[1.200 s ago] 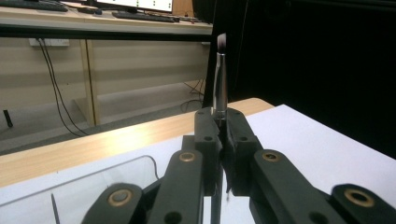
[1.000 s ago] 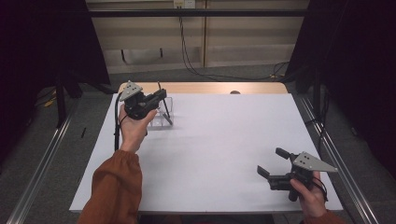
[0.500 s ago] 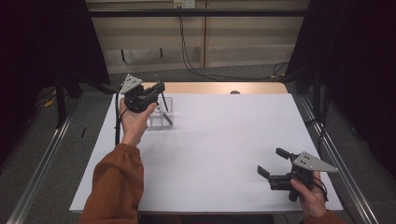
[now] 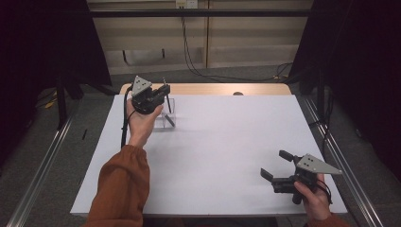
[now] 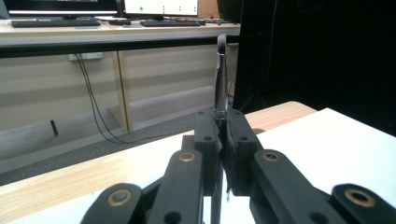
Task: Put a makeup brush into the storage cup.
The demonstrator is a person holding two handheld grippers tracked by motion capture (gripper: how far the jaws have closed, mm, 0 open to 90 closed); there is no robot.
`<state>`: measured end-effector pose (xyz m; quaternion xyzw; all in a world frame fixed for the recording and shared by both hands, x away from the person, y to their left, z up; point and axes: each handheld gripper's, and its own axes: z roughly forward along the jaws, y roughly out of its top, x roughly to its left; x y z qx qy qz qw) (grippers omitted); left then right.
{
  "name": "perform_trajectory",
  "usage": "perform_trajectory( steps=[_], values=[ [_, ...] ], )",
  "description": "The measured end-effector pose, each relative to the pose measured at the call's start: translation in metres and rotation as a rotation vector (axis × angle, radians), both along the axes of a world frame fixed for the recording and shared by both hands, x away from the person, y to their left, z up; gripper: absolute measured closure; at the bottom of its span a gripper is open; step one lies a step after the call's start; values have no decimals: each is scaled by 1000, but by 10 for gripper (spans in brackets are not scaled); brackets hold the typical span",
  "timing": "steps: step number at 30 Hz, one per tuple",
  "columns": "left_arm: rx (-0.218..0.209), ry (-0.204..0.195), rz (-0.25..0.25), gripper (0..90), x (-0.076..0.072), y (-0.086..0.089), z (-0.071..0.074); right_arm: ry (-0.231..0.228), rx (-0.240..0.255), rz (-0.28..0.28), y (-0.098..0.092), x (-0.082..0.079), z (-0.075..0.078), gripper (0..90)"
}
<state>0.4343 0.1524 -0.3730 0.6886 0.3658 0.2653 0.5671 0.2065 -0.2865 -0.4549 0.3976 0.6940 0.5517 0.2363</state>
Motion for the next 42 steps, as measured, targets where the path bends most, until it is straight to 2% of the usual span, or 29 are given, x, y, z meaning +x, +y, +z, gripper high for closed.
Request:
perform_trajectory(
  steps=[7, 11, 15, 19, 25, 34, 42],
  values=[
    [-11, 15, 13, 853, 5, 2, -5, 2, 1, 0, 0, 0, 0, 0],
    [4, 25, 1, 853, 5, -1, -7, 2, -1, 0, -1, 0, 0, 0],
    [-16, 46, -4, 853, 5, -4, -10, 5, -4, 3, 0, 0, -1, 0],
    [7, 54, -13, 853, 5, -7, -13, 3, -2, 2, 0, 0, 0, 0],
    [20, 74, -19, 854, 7, -7, -18, 3, -3, 1, -1, -1, 0, 0],
    [34, 98, -24, 854, 6, -6, -25, 3, -2, -3, 0, -1, 0, 0],
    [26, 114, -27, 850, 6, -7, -28, 2, -5, -1, 0, -1, 0, 0]
  ],
)
